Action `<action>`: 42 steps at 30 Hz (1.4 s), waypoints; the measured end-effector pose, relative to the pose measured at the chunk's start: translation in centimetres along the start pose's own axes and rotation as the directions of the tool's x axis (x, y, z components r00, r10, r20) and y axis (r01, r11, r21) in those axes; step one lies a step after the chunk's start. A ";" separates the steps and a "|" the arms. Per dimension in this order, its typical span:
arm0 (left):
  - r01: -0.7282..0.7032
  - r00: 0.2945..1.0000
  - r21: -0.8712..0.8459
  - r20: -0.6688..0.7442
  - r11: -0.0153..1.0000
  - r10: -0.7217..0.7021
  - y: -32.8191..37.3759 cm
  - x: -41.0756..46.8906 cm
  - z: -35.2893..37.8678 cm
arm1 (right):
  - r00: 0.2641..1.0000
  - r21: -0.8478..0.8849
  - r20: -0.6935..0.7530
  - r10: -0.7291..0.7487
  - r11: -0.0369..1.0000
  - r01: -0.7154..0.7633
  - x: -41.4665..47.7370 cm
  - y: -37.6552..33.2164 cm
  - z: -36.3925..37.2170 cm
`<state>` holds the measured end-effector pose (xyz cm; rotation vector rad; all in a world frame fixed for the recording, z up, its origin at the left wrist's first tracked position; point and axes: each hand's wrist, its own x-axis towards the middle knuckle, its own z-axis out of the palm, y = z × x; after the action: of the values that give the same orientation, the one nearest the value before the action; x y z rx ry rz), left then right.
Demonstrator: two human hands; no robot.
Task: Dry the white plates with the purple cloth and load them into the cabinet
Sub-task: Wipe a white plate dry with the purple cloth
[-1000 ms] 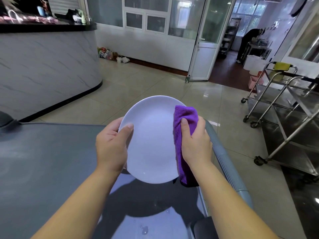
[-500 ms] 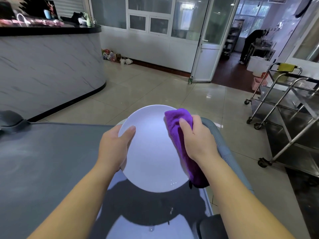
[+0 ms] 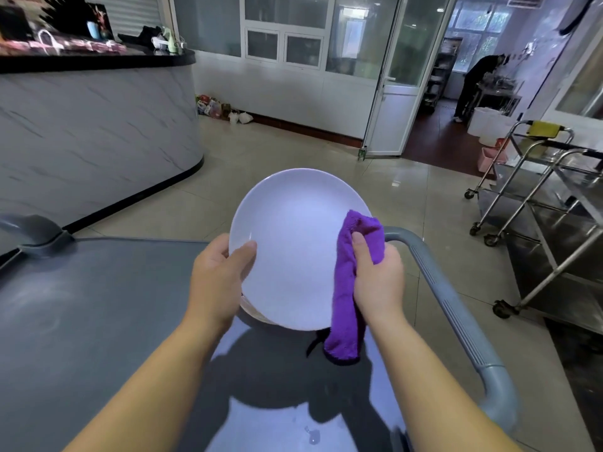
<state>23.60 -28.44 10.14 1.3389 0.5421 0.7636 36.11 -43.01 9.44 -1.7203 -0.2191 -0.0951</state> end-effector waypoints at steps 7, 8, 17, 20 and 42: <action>-0.077 0.997 0.126 0.006 0.989 0.077 2.2 1.6 -1.1 | 0.966 -0.184 0.180 -0.186 0.958 0.218 0.6 -3.8 -0.8; -0.124 0.989 0.154 -0.062 0.980 0.135 2.1 1.5 -0.8 | 0.973 -0.164 0.132 -0.190 0.964 0.211 0.4 -3.9 -0.5; 0.010 0.999 -0.146 -0.033 0.989 -0.015 0.8 0.2 0.5 | 0.994 0.060 -0.111 -0.006 0.998 0.013 -1.4 -1.7 0.9; 0.035 0.978 -0.115 0.209 0.993 -0.010 1.5 1.7 -1.1 | 0.993 -0.102 0.028 -0.113 0.988 0.115 0.6 -3.2 -1.3; -0.052 0.962 0.010 0.269 0.999 0.047 3.5 3.4 -0.1 | 0.957 -0.228 0.138 -0.257 0.932 0.283 1.3 -5.9 -2.4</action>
<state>25.16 -25.61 13.80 1.4494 0.3003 0.6052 36.31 -44.37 15.81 -1.9353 -0.5430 -0.2428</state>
